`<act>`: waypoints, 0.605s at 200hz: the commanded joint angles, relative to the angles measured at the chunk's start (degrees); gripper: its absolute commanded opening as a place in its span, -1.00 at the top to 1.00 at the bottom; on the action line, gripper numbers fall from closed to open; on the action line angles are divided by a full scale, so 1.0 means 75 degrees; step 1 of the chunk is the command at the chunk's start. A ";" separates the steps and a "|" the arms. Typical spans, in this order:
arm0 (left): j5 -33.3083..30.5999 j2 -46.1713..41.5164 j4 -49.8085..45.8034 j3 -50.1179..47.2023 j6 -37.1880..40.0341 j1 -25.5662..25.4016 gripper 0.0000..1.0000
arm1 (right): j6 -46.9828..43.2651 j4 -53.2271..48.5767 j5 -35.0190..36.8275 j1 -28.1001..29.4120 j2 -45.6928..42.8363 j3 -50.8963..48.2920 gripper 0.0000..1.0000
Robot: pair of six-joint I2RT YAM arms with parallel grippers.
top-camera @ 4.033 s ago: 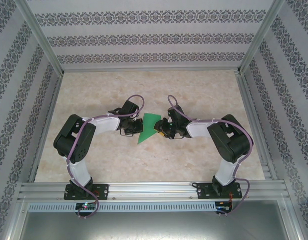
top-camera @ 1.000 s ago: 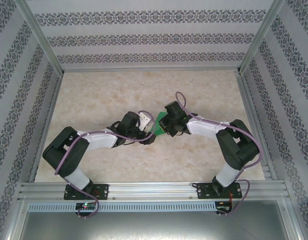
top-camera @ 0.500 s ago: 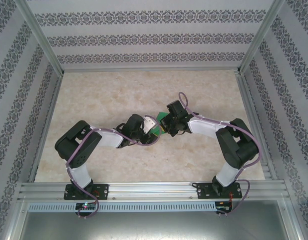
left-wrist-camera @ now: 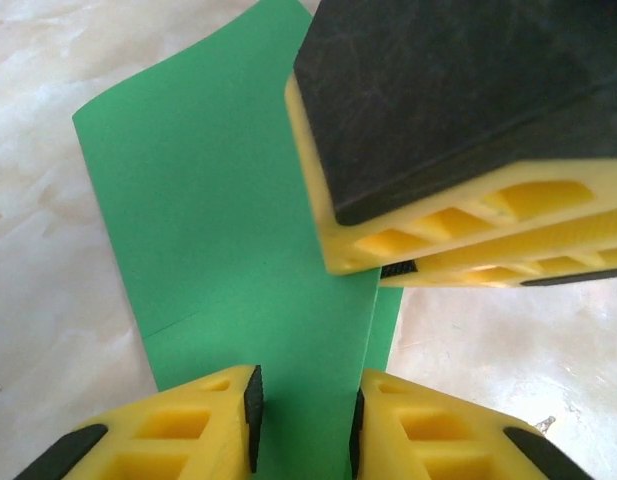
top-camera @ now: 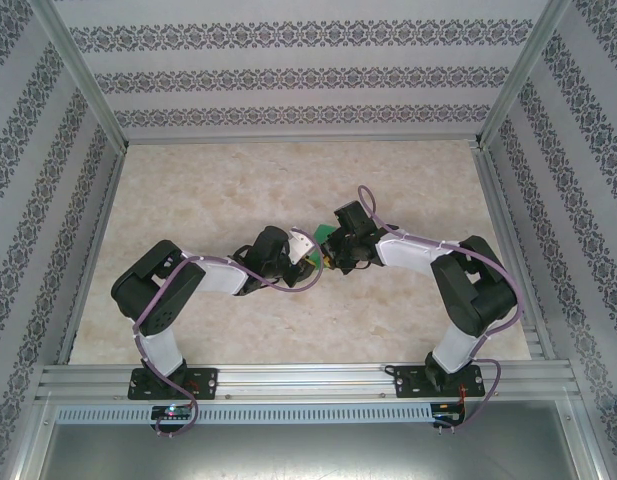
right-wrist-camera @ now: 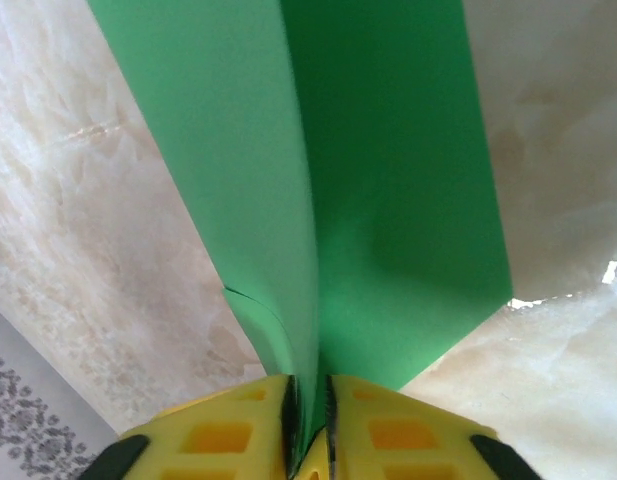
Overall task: Fold a paper plane with a square sheet of paper (pick it up from the middle)
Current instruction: Fourth fold the wing at the center of the table.
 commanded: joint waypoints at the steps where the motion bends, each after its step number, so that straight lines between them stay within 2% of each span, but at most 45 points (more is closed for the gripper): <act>1: -0.0057 0.0100 0.0304 0.0140 0.0041 -0.0084 0.45 | -0.0103 -0.0177 -0.0212 -0.0105 0.0109 0.0169 0.40; 70: 0.0324 0.0177 0.0226 0.0140 -0.0394 -0.0050 0.64 | -0.0929 -0.0373 -0.0056 -0.0519 -0.0544 0.0134 -0.31; 91: 0.0462 0.0107 0.0133 0.0153 -0.0896 0.0003 0.67 | -0.1737 -0.0217 0.0122 -0.0689 -0.0921 0.0025 -0.38; 121: 0.0568 0.0020 -0.0278 0.0320 -0.2031 0.0112 0.72 | -0.2943 0.0764 0.0165 -0.0847 -0.1363 -0.0531 -0.38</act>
